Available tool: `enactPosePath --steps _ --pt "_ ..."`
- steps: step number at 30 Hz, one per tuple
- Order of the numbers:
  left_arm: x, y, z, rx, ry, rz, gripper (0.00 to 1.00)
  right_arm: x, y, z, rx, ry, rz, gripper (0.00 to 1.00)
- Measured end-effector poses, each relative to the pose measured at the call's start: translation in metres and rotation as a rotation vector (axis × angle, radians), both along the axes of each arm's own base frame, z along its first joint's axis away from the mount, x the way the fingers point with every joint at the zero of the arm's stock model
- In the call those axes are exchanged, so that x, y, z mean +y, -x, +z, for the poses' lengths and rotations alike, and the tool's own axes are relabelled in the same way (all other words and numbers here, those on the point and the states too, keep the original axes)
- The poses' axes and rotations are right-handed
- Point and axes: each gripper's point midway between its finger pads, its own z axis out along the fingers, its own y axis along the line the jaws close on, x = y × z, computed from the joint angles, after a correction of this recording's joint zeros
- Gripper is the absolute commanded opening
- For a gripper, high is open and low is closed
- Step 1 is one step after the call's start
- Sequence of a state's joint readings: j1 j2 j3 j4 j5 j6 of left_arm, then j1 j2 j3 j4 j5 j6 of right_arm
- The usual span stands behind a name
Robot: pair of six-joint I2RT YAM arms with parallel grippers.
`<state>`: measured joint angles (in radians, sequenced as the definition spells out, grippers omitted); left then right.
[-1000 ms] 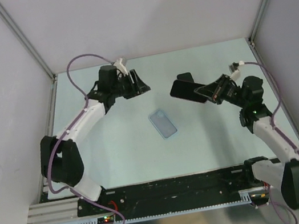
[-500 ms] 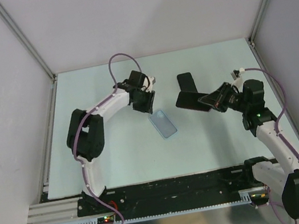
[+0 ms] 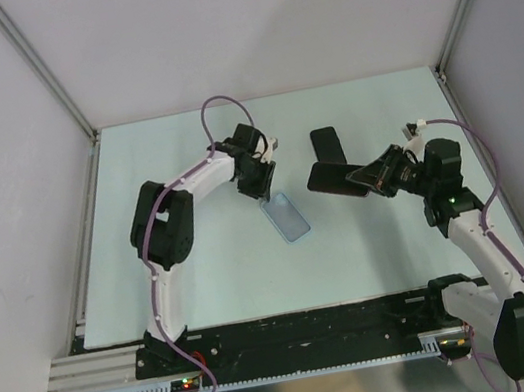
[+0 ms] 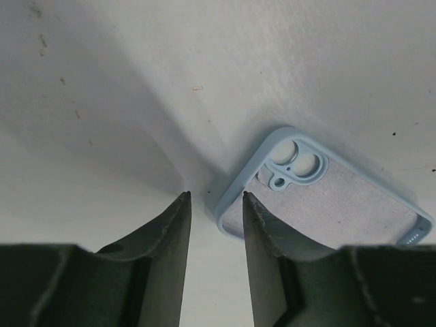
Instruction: Put the phone into the phone case
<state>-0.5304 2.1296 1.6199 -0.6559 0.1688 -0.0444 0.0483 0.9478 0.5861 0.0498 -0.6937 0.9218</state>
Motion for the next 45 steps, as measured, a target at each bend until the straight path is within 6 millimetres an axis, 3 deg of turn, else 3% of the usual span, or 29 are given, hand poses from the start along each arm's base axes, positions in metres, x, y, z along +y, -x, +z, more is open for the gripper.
enactPosePath --steps 5,7,10,12,17,26,32,39,45 --pt "-0.003 0.005 -0.006 0.024 0.005 -0.01 0.31 0.0 -0.001 -0.004 0.013 0.002 0.002 0.0" --pt "-0.005 0.006 -0.006 0.027 0.009 -0.011 0.24 0.0 -0.002 -0.005 0.017 0.002 0.004 0.0" --pt "-0.007 0.007 -0.006 0.034 0.011 0.006 0.05 0.002 -0.002 -0.008 0.022 0.006 0.009 0.0" --pt "-0.007 0.009 -0.006 0.042 0.008 0.036 0.01 0.003 -0.003 -0.01 0.022 0.012 0.015 0.0" --pt "0.003 0.018 -0.007 0.043 -0.006 0.205 0.0 0.014 -0.005 -0.023 0.041 0.036 0.047 0.0" --pt "0.044 0.078 -0.007 0.107 -0.039 0.461 0.0 0.053 -0.005 -0.066 0.108 0.085 0.166 0.0" --pt "0.056 0.104 -0.002 0.122 -0.022 0.533 0.0 0.082 0.002 -0.099 0.163 0.127 0.253 0.0" --pt "0.061 0.122 -0.008 0.13 -0.001 0.567 0.0 0.115 0.012 -0.116 0.164 0.152 0.336 0.0" --pt "0.06 0.123 -0.009 0.115 0.024 0.57 0.0 0.131 0.014 -0.134 0.193 0.175 0.367 0.0"
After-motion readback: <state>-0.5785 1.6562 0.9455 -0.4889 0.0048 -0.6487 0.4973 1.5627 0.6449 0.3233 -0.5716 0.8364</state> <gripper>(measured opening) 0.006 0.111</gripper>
